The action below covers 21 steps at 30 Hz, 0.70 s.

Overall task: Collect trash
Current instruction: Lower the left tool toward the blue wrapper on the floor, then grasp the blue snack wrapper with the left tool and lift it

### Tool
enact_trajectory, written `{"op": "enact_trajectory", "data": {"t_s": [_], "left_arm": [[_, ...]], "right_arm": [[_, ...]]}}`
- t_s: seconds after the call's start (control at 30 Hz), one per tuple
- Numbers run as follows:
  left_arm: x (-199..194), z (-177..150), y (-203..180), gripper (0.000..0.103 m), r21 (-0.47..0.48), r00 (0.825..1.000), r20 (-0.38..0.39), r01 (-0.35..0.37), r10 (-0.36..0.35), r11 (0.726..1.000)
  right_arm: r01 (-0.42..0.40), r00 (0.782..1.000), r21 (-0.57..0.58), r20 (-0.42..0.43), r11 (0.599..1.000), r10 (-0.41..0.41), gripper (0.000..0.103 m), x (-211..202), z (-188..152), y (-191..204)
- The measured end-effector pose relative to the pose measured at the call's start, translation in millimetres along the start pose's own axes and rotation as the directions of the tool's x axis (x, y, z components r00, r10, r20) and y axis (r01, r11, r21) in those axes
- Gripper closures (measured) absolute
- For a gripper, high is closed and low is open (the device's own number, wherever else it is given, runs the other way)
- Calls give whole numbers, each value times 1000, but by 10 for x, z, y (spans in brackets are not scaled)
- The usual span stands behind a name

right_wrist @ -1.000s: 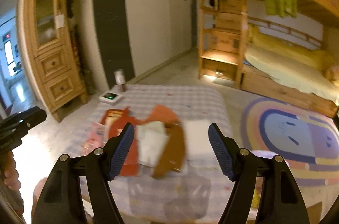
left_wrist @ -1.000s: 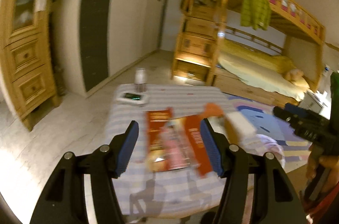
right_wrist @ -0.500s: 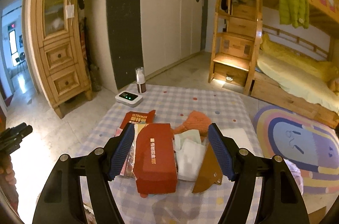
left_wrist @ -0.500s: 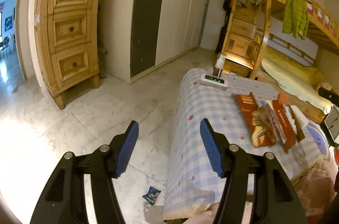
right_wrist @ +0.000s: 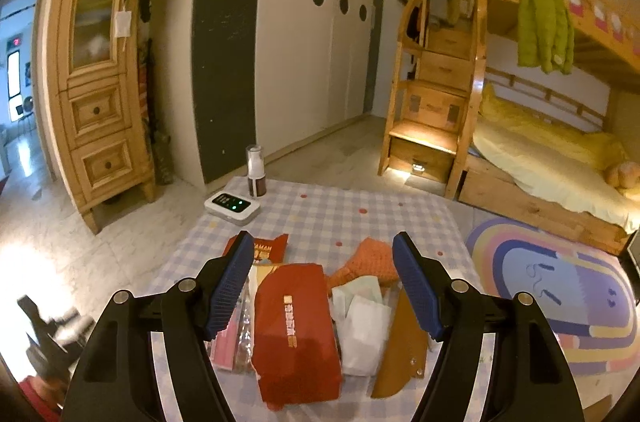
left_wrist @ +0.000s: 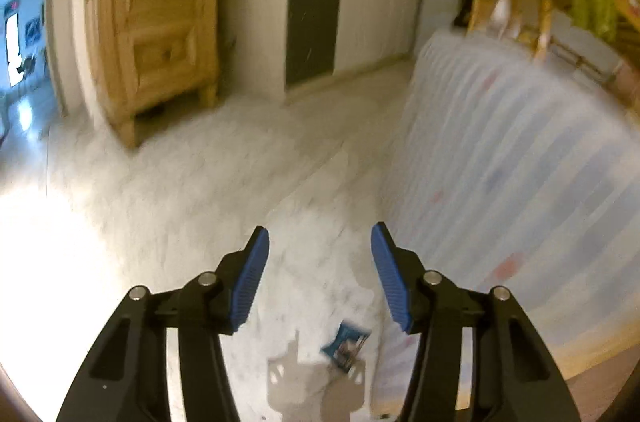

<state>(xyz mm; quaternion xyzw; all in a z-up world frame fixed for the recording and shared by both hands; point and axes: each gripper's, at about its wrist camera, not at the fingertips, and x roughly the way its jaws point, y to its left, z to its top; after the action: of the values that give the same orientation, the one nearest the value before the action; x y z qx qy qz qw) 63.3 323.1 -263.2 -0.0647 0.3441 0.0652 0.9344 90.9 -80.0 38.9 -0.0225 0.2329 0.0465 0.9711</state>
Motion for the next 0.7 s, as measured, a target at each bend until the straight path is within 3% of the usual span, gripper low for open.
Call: {"op": "enact_trajectory", "data": {"t_s": [0.07, 0.27, 0.43, 0.53, 0.7], "left_arm": [[317, -343, 85, 51, -32, 999, -44, 16, -17, 999], [817, -1026, 130, 51, -46, 998, -60, 5, -8, 999], [1094, -1328, 53, 51, -8, 993, -116, 9, -10, 1000], [1282, -1530, -15, 51, 48, 985, -169, 36, -28, 998], [1509, -1690, -91, 51, 63, 976, -208, 86, -72, 994]], "right_arm": [[9, 1000, 6, 3, 1000, -9, 32, 16, 0, 1], [50, 999, 66, -10, 997, -50, 32, 99, 2, -86], [97, 995, 117, -50, 988, -92, 32, 218, 6, -180], [128, 991, 130, -64, 983, -120, 32, 251, 2, -208], [173, 984, 117, -71, 978, -166, 32, 278, 20, -223]]}}
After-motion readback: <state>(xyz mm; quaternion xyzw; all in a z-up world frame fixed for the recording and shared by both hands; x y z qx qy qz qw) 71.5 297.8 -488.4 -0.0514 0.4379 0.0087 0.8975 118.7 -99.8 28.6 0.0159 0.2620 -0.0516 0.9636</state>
